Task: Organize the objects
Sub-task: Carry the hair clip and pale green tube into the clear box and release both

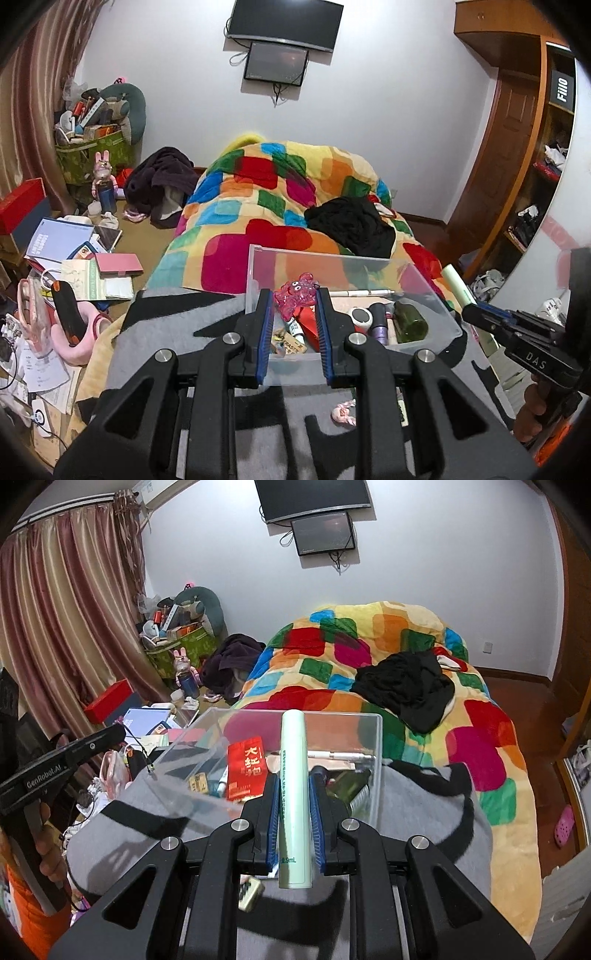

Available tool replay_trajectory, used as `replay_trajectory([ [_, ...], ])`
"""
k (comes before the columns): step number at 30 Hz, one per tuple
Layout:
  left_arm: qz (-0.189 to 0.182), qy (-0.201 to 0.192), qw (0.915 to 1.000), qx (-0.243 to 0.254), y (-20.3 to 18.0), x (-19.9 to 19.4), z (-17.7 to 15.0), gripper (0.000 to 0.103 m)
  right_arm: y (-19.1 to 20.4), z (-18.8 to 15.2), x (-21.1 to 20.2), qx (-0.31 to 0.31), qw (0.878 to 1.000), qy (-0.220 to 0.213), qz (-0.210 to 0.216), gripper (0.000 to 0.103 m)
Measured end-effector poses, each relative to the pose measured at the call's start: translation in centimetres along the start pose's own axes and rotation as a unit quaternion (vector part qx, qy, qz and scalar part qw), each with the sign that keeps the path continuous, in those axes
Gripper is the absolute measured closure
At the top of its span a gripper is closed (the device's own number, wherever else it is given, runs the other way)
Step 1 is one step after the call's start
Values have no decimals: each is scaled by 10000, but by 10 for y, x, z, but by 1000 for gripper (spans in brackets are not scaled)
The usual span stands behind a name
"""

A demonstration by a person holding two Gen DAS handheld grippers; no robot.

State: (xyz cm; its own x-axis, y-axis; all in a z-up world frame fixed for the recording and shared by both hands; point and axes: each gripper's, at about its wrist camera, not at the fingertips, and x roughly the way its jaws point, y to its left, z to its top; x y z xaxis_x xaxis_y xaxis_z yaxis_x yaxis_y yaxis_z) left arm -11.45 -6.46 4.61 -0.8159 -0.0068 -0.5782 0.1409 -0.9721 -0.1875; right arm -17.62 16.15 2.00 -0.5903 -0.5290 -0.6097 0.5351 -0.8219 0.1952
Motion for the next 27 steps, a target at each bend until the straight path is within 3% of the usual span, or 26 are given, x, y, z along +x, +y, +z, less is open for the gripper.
replay_trajectory([
  [9,-67,309,9995,-87,4,33,0,81,6,17,48,-154,9989,429,113,89],
  [18,-169,916,9956,-49,1,71,-15,81,8,17,92,-393,9942,982,186,89],
  [27,-298,1116,9932,107,-10,76,-23,81,5,14,111,-593,9905,1238,55,89],
])
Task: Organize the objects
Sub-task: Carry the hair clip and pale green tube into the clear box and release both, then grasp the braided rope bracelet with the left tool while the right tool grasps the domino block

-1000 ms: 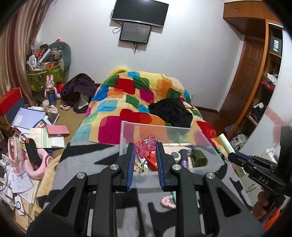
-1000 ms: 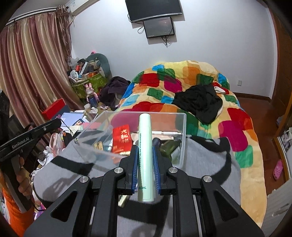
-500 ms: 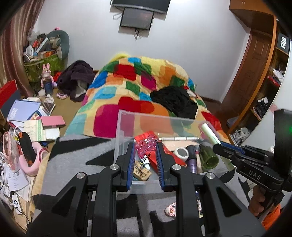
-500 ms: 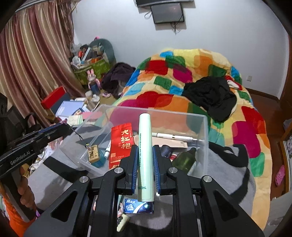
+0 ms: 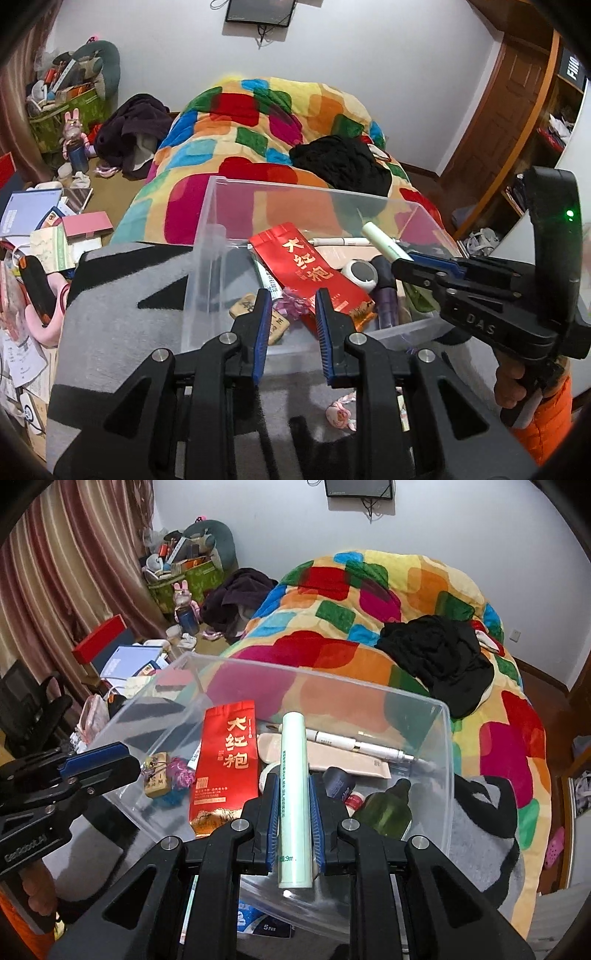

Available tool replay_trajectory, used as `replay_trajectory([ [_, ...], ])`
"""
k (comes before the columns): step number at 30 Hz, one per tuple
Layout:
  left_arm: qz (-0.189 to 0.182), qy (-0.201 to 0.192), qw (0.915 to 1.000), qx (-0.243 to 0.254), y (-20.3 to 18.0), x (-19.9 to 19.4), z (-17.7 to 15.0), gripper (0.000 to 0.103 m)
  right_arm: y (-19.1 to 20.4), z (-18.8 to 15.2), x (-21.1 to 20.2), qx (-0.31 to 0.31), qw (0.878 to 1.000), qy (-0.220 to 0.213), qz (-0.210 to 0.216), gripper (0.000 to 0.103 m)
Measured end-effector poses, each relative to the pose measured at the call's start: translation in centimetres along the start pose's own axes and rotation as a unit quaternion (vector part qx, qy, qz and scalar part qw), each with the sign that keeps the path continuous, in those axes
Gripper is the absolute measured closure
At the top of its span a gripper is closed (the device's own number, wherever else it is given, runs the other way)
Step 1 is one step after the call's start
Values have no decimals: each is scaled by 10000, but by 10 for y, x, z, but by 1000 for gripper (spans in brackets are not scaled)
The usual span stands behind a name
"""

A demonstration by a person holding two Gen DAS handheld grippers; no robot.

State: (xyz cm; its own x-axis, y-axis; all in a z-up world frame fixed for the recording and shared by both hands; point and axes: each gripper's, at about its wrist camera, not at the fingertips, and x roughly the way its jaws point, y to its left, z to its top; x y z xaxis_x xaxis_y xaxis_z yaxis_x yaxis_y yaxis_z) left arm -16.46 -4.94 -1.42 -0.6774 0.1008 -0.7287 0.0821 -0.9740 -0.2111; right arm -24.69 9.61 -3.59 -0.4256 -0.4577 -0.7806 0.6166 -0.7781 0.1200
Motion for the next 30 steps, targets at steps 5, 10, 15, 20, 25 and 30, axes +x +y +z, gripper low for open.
replay_trajectory([
  [5,-24,-45,9999,140,-8,-8,-2,81,1,-5,-3,33,9999,8,123,89],
  [10,-7,-171,9994,289,-15,-21,-4,73,2,-9,-22,92,9996,-154,211,88],
  [15,0,-340,9986,408,-22,-36,-10,57,6,-19,-54,101,9986,-451,259,80],
  [20,37,-295,9979,581,-27,-42,-24,46,10,-32,-77,57,9976,-636,259,67],
  [25,-9,-20,9973,737,-30,-35,-44,42,13,-59,-80,26,9984,-486,285,59],
  [30,-49,467,9969,626,-25,-12,-63,42,18,-87,-67,-2,9991,-134,395,57],
])
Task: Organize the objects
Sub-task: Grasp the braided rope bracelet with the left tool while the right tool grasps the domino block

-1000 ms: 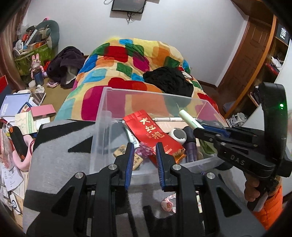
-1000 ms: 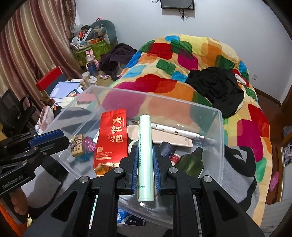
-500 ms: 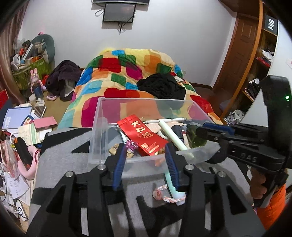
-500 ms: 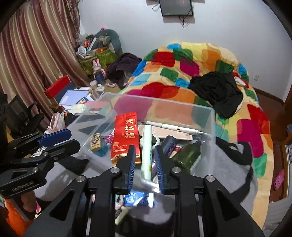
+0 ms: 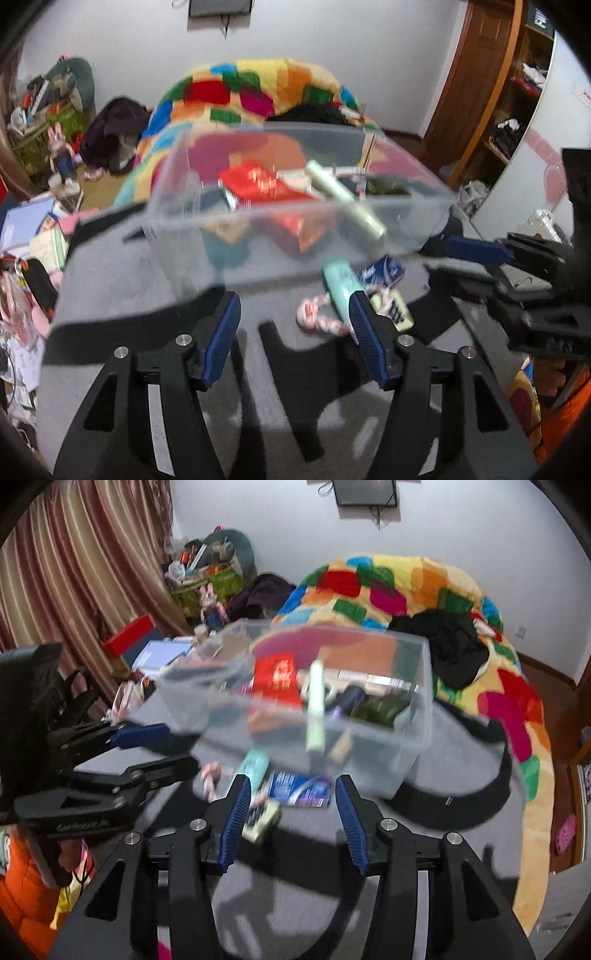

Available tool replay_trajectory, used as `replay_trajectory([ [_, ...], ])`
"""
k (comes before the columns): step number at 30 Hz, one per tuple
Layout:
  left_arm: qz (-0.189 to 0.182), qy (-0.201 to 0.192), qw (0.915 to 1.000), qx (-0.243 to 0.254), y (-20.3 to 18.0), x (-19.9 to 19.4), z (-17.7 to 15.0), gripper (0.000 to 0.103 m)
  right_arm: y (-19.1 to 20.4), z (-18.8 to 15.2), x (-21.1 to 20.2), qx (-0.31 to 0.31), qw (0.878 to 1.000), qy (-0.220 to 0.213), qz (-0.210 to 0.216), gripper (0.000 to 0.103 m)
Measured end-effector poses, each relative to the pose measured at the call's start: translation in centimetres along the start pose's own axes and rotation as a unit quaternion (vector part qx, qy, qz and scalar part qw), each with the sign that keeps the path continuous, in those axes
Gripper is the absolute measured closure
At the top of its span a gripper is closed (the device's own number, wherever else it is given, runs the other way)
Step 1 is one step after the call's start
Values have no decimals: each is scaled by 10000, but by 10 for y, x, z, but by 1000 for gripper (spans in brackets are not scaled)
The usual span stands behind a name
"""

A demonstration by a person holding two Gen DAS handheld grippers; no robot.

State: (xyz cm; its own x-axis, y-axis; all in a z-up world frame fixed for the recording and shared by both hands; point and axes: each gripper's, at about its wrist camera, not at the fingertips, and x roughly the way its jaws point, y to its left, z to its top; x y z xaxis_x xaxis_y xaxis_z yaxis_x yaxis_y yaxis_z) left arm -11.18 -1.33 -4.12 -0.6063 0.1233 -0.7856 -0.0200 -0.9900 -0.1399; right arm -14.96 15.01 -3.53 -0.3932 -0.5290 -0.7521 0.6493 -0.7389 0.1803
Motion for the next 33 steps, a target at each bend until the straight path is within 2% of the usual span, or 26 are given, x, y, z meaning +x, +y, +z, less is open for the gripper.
replay_trajectory([
  [4,-150,242,9995,-161,1,16,-2,44,7,-14,8,-71,9998,168,95,54],
  [7,-151,359,9991,-142,-2,24,-4,59,13,-21,16,-78,9995,263,177,54],
  [9,-146,469,9987,-136,-3,29,-6,73,17,-23,22,-43,9992,334,223,54],
  [11,-78,423,9990,-78,-4,29,-8,80,20,-25,30,-2,9989,406,235,54],
  [12,-83,416,9991,-53,-5,29,-8,89,22,-24,33,16,9989,422,212,54],
  [15,14,351,9994,52,-8,27,-12,91,23,-24,40,87,9988,476,86,54],
  [19,3,192,9998,55,-7,19,-15,91,23,-26,38,67,9992,399,-2,77],
  [33,-128,-807,9966,-61,-8,-55,2,91,22,-24,13,222,9997,-32,111,81],
])
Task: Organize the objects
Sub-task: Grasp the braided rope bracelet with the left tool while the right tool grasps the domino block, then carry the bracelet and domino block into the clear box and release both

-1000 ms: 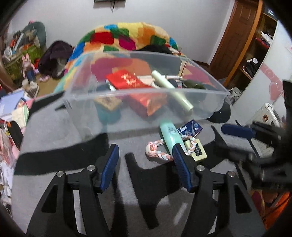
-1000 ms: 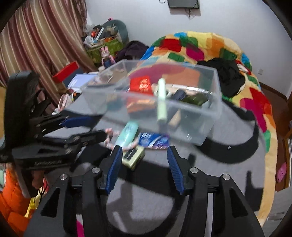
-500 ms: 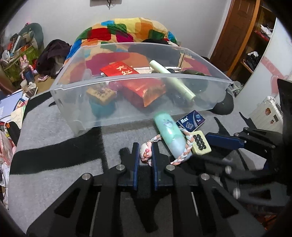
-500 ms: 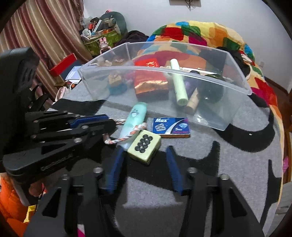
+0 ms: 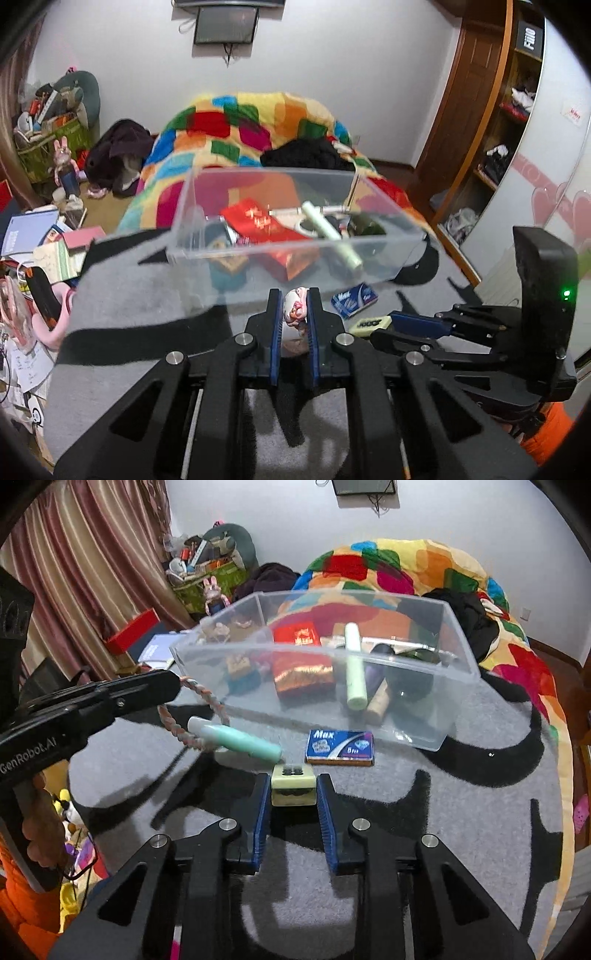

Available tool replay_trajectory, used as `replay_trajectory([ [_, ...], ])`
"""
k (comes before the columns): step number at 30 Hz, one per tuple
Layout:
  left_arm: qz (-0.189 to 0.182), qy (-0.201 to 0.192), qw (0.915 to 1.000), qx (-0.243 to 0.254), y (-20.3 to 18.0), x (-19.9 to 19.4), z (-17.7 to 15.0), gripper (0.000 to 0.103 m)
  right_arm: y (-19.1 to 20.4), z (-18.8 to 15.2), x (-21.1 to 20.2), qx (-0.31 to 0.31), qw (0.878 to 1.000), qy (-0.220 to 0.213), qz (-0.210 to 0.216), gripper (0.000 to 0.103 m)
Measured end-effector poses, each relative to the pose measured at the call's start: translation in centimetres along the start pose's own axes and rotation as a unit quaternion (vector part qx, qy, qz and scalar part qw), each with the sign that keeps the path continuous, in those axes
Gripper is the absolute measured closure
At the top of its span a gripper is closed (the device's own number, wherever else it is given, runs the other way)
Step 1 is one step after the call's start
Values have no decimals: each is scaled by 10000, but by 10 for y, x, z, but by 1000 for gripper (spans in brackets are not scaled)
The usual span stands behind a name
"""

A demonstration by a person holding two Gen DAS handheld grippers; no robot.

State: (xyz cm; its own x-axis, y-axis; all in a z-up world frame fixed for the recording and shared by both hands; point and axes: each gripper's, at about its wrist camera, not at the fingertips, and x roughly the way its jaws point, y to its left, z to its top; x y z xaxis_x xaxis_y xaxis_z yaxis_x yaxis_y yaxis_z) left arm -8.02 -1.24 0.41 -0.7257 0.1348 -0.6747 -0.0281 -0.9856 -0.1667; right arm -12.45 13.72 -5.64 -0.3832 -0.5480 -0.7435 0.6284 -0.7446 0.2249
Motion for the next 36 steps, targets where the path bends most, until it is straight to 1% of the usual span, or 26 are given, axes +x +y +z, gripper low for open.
replay_trajectory([
  [9,-39,-409,9991,-80,3,-26,16,91,1,10,-21,24,9994,-347,10,81],
  [19,96,-647,9973,-319,15,-25,34,91,-7,32,-37,168,9972,-722,-11,81],
  [25,235,-700,9962,-467,29,-15,44,91,-11,52,-46,275,9945,-1013,-15,81],
  [28,335,-647,9959,-529,37,-5,48,91,-11,64,-43,292,9935,-1102,-40,81],
  [31,428,-567,9952,-669,46,8,51,91,-11,75,-36,305,9932,-1119,-66,81],
  [36,404,-441,9930,-1023,63,25,55,91,-14,89,-13,317,9948,-967,-108,81],
])
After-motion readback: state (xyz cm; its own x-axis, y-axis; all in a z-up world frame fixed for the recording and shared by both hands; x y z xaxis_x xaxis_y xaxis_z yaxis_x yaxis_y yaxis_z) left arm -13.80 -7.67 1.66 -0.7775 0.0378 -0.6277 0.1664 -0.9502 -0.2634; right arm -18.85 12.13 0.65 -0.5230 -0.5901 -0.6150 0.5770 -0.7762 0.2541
